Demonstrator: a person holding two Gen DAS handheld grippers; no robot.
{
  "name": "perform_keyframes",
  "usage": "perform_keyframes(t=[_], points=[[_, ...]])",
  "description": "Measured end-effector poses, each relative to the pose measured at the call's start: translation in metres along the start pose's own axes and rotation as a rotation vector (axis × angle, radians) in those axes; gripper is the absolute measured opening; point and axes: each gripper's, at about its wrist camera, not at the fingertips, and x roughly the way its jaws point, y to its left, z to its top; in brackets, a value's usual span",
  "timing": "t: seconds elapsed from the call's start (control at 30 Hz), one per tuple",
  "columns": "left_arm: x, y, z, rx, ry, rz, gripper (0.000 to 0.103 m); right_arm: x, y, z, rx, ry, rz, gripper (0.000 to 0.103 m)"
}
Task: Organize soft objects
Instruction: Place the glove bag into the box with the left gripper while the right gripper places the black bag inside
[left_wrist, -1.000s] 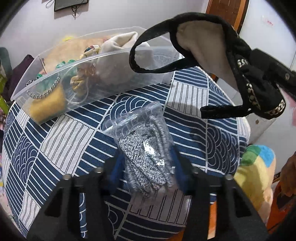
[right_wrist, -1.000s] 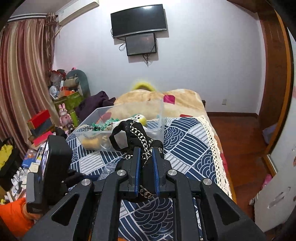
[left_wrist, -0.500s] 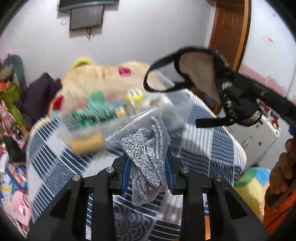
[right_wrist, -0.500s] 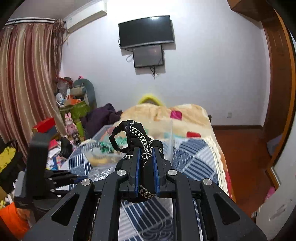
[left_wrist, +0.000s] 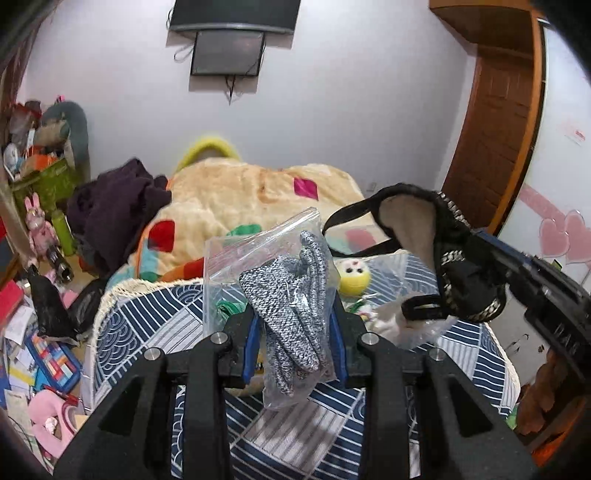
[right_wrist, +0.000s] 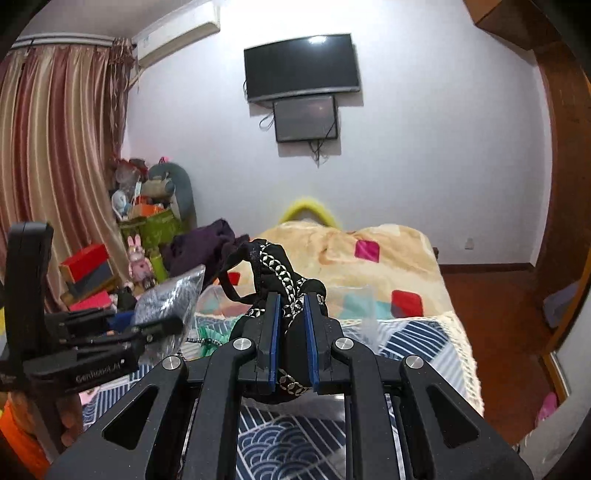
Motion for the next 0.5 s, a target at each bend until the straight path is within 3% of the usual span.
perform_keyframes(t=[0.3,0.5], points=[[0.057,0.006,-0.012,0.001,0.112,0.000,0.032,0.056,0.012,-0.024,-0.070,0.164,-0.031,0.012],[0.069,0.009,-0.015,-0.001,0.174,-0.008,0.037,0.056,0.008,-0.026,-0.075,0.191,-0.025,0.016]])
